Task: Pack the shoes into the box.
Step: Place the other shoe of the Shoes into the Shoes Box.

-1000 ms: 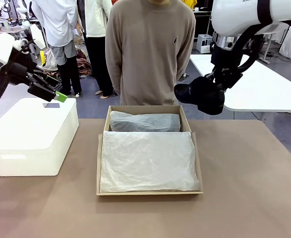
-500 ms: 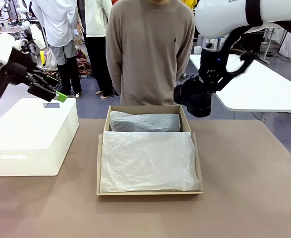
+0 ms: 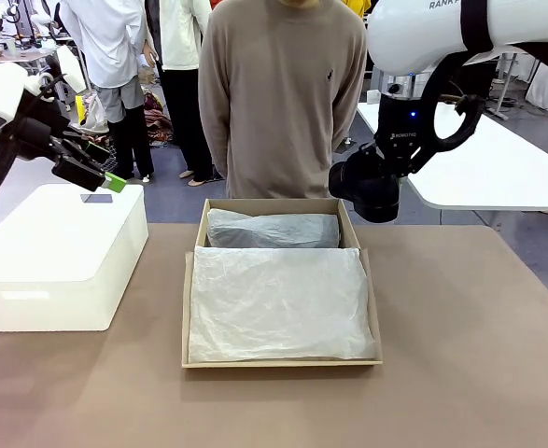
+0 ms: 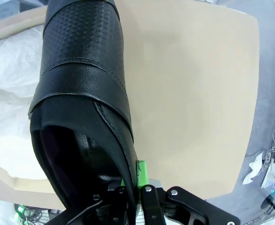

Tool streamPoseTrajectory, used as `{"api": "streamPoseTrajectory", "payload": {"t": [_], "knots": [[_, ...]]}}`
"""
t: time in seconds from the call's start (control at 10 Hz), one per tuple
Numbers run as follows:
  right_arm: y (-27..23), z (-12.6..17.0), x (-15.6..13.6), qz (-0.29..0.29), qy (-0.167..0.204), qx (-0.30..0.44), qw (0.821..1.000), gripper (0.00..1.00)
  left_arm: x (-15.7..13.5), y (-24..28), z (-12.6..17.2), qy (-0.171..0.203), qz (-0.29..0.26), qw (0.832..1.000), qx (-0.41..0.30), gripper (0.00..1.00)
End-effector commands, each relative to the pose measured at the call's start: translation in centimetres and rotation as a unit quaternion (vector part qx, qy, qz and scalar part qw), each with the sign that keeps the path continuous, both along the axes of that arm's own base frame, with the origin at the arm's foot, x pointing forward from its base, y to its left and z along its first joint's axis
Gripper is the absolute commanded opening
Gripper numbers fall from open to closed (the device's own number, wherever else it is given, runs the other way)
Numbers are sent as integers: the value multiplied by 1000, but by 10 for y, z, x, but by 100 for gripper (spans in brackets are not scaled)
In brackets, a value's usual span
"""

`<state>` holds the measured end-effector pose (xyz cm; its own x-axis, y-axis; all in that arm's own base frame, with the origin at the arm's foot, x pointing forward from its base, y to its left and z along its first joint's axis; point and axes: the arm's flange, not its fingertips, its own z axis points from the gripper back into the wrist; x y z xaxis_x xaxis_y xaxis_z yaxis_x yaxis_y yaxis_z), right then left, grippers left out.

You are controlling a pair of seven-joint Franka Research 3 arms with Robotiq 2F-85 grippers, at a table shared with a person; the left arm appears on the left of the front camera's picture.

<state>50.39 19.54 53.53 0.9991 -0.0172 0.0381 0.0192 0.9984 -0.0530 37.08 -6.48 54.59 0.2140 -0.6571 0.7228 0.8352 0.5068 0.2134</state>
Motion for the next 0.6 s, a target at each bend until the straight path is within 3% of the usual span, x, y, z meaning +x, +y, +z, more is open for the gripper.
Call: {"api": "streamPoseTrajectory", "payload": {"t": [0.0, 0.2, 0.5], "knots": [[-3, 4, 0, 6, -3, 4, 1000, 0, 1, 2, -1, -2, -8, 1000, -3, 100], [13, 2, -3, -25, -6, 2, 1000, 0, 1, 2, -1, -2, -8, 1000, -3, 100], [58, 8, -17, -128, -8, 17, 992, 0, 1, 2, -1, -2, -8, 1000, -3, 100]]}}
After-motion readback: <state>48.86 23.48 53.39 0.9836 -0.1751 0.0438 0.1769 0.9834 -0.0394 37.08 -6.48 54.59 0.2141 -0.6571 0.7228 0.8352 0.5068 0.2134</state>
